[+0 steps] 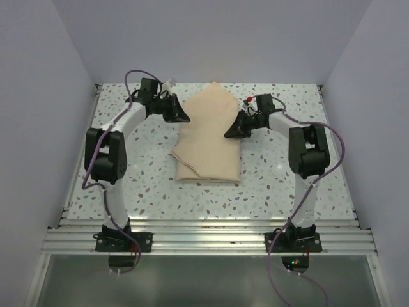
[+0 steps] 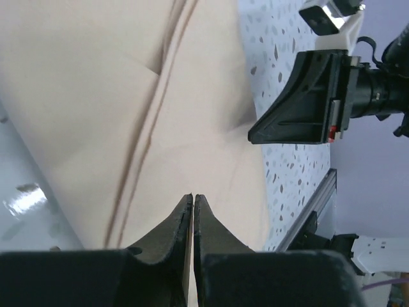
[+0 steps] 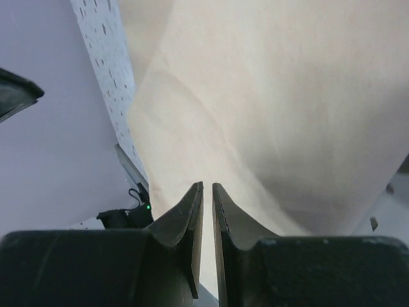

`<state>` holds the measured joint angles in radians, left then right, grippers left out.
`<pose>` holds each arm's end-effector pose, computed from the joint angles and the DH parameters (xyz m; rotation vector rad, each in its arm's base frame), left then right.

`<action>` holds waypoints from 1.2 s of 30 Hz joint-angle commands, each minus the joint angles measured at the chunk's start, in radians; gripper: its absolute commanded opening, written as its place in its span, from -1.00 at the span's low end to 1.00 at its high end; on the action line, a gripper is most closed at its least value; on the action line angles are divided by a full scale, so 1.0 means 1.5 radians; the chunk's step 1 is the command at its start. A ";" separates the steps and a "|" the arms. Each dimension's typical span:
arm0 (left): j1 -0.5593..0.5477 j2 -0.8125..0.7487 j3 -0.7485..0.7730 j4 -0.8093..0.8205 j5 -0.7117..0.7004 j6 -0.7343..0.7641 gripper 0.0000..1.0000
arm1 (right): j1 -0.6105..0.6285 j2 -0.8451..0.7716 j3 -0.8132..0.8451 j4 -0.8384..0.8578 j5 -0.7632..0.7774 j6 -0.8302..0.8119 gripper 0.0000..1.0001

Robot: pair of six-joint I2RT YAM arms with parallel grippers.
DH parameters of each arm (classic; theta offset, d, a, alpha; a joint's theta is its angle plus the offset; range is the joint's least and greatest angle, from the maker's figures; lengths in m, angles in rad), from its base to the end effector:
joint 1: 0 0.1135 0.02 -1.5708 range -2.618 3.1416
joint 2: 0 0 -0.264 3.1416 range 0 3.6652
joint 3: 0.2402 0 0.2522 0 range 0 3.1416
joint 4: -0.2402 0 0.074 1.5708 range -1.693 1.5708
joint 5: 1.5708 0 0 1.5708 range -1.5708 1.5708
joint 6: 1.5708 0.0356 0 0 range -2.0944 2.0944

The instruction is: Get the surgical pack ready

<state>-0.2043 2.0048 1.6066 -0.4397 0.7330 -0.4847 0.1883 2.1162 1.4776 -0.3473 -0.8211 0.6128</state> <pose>0.4331 -0.1141 0.2387 0.0149 2.4602 -1.1949 0.4309 0.1086 0.1594 0.2150 2.6173 1.3494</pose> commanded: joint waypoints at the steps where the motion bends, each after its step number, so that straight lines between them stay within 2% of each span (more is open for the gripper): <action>1: 0.004 0.085 0.078 0.024 0.047 -0.002 -0.88 | -0.007 0.032 0.083 -0.003 0.030 0.004 -0.70; 2: 0.003 0.108 0.084 0.028 0.049 -0.010 -0.95 | -0.016 0.051 0.098 -0.005 0.034 0.003 -0.70; 9: 0.004 0.203 0.134 0.044 0.032 -0.023 -1.00 | -0.062 0.132 0.168 0.004 0.020 0.009 -0.69; 17: 0.029 0.282 0.162 -0.017 -0.021 -0.045 -1.00 | -0.069 0.232 0.232 -0.089 0.026 -0.043 -0.70; 21: 0.050 0.271 0.139 -0.004 -0.001 -0.046 -1.00 | -0.069 0.230 0.233 -0.090 0.031 -0.046 -0.69; 26: 0.056 0.247 0.180 0.003 0.021 -0.050 -1.00 | -0.067 0.192 0.277 -0.098 0.028 -0.019 -0.69; 32: 0.062 0.263 0.179 0.027 0.025 -0.074 -1.00 | -0.059 0.158 0.250 -0.040 0.003 0.029 -0.68; 36: 0.076 0.279 0.140 0.013 0.002 -0.067 -1.00 | -0.064 0.168 0.226 -0.071 0.019 -0.007 -0.68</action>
<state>-0.1188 2.4115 1.8389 -0.4160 0.7567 -0.5701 0.0959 2.4298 1.8385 -0.4370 -0.8021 0.6197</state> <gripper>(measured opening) 0.005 0.157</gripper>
